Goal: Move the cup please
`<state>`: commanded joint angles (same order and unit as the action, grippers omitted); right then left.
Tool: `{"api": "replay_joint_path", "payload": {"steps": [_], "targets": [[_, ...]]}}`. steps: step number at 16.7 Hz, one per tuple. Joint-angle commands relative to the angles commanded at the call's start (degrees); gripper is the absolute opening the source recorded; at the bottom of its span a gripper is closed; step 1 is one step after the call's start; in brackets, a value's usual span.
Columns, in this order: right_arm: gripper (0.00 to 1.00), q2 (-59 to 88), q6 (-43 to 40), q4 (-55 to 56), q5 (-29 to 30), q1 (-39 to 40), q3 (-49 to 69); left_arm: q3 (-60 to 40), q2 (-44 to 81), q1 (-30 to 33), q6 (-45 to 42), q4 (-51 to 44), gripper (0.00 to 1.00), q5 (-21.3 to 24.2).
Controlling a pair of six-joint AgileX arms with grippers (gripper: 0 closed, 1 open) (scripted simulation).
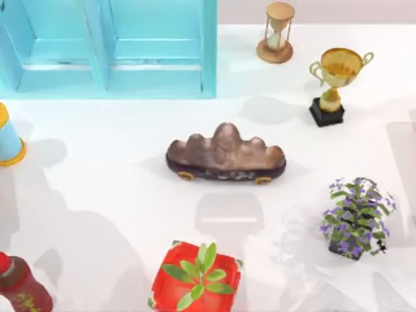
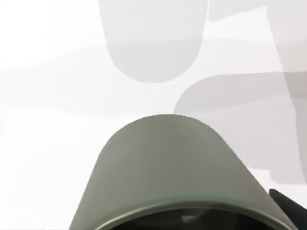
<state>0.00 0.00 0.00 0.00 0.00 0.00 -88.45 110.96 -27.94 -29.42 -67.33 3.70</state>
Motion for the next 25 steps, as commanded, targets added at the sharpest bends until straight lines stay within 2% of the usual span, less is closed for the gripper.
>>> {"api": "replay_joint_path", "payload": {"steps": [3, 9, 15, 19, 25], "targets": [[1.00, 0.0, 0.0, 0.0, 0.0, 0.0, 0.0, 0.3, -0.3, -0.2, -0.3, 0.9, 0.00, -0.3], [1.00, 0.0, 0.0, 0.0, 0.0, 0.0, 0.0, 5.0, 1.1, -5.2, -3.6, 8.0, 0.00, 0.0], [1.00, 0.0, 0.0, 0.0, 0.0, 0.0, 0.0, 8.5, 4.6, -1.0, -1.0, 13.0, 0.00, -0.1], [1.00, 0.0, 0.0, 0.0, 0.0, 0.0, 0.0, 8.5, 4.7, -0.9, -0.9, 13.1, 0.00, 0.0], [1.00, 0.0, 0.0, 0.0, 0.0, 0.0, 0.0, 8.5, 4.7, -0.9, -0.9, 13.1, 0.45, 0.0]]}}
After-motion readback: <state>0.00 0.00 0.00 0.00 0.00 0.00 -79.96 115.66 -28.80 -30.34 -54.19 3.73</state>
